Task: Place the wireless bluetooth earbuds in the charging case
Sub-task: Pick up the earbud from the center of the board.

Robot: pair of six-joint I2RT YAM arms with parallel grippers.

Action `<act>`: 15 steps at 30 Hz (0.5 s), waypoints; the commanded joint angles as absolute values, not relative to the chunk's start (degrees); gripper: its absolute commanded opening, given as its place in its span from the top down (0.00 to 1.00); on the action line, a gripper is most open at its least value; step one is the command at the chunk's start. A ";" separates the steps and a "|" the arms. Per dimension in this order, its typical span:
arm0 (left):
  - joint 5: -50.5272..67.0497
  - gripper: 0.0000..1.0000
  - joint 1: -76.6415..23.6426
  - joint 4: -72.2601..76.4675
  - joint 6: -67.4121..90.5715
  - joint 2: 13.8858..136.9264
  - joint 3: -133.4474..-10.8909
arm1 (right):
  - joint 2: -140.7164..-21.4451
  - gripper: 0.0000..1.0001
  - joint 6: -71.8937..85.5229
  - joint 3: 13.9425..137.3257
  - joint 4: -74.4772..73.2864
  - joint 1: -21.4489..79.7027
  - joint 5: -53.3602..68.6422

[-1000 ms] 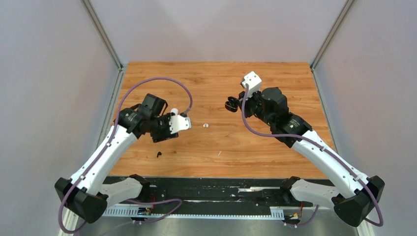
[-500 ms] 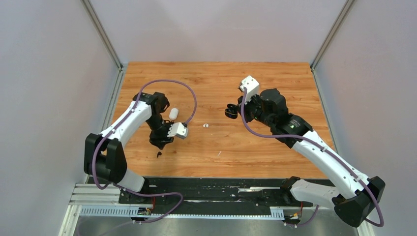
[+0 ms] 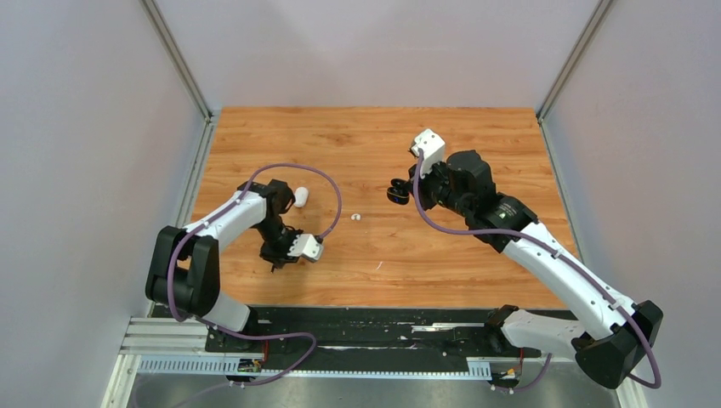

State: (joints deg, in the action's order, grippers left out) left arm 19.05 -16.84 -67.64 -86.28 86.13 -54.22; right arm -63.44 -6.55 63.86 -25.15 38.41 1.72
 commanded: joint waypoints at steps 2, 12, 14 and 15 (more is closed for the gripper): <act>16.49 0.61 -16.87 -61.88 -89.78 83.79 -51.72 | -64.31 1.00 -6.93 67.03 -24.43 38.23 2.66; 12.67 0.58 -16.87 -59.63 -91.41 84.87 -48.77 | -64.71 1.00 -6.81 67.32 -24.38 38.21 2.81; 12.05 0.59 -16.85 -58.91 -91.82 84.86 -48.11 | -64.69 1.00 -6.77 67.32 -24.38 38.23 2.89; 11.87 0.59 -16.87 -58.61 -91.88 84.89 -47.73 | -64.69 1.00 -6.77 67.28 -24.38 38.23 2.86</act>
